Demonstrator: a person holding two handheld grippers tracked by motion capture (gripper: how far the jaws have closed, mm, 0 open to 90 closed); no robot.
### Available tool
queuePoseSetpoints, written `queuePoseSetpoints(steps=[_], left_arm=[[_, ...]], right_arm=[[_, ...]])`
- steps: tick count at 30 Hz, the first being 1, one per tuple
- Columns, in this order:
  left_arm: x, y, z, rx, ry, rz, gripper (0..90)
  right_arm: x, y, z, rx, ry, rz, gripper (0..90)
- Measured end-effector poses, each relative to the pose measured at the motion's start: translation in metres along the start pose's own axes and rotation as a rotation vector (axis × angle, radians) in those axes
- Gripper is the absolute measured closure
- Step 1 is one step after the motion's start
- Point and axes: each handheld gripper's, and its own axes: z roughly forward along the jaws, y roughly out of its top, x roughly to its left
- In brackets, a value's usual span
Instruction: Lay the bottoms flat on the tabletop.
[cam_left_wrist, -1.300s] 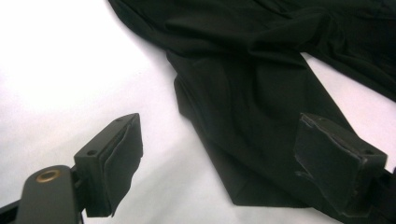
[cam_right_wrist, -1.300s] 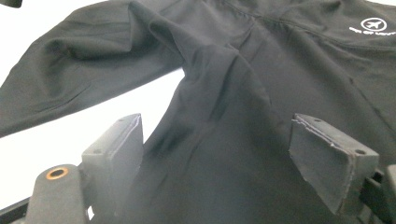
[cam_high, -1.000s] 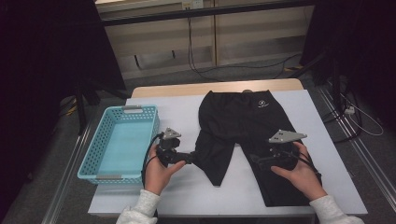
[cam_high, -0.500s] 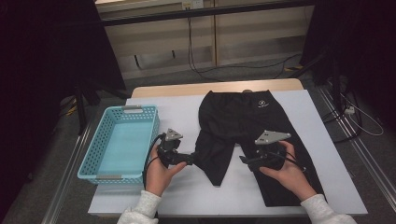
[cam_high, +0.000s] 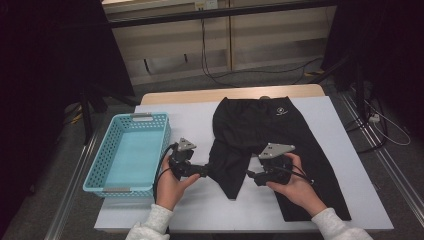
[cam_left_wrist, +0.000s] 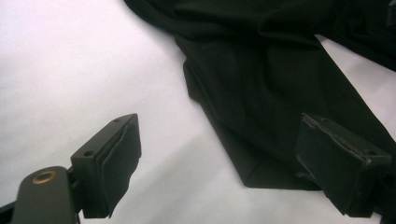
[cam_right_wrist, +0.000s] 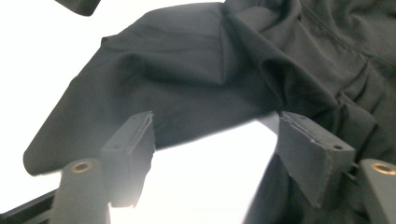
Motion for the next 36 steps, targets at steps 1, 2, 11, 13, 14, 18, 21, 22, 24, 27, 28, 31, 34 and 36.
queuePoseSetpoints(steps=[1,2,11,13,14,18,21,22,24,27,28,31,34,36], left_arm=[[0.0,0.0,0.0,-0.005,0.0,-0.004,14.6],[0.001,0.0,-0.001,-0.008,0.001,-0.01,14.6],[0.0,0.0,0.0,-0.009,-0.002,-0.016,16.4],[0.0,-0.001,-0.001,-0.008,-0.007,-0.022,16.6],[0.0,-0.001,-0.001,-0.01,-0.006,-0.022,16.6],[0.0,-0.001,0.0,-0.005,-0.001,-0.02,16.8],[-0.001,-0.001,-0.001,-0.007,-0.002,-0.025,16.9],[-0.001,-0.001,-0.001,-0.01,-0.005,-0.023,16.9],[0.0,-0.001,0.0,-0.007,-0.006,-0.025,17.3],[0.0,-0.002,-0.001,-0.004,0.001,-0.021,17.6],[0.0,-0.002,-0.001,-0.004,-0.001,-0.02,17.6],[0.0,-0.002,0.001,-0.001,0.002,-0.013,17.9],[-0.001,-0.002,0.002,0.001,-0.002,-0.01,18.0],[-0.002,-0.003,0.003,0.005,-0.008,-0.004,18.5]], right_arm=[[0.002,0.001,0.002,0.001,0.008,-0.002,29.7],[0.004,0.002,0.004,0.005,0.01,-0.005,31.1],[0.024,0.01,0.02,0.006,0.082,-0.047,45.8],[0.03,0.012,0.022,0.009,0.107,-0.051,49.8],[0.032,0.012,0.023,0.012,0.122,-0.054,51.6],[0.043,0.012,0.028,0.029,0.149,-0.091,56.2],[0.048,0.009,0.032,0.069,0.162,-0.143,63.4],[0.049,0.009,0.034,0.081,0.167,-0.136,65.7],[0.047,0.007,0.037,0.084,0.183,-0.111,84.3],[0.046,0.006,0.036,0.086,0.176,-0.116,90.0],[0.045,0.006,0.035,0.087,0.173,-0.096,90.0],[0.037,0.008,0.028,0.064,0.172,-0.062,90.0],[0.027,0.009,0.016,0.016,0.155,-0.029,90.0],[0.021,0.008,0.009,-0.001,0.143,-0.006,90.0]])
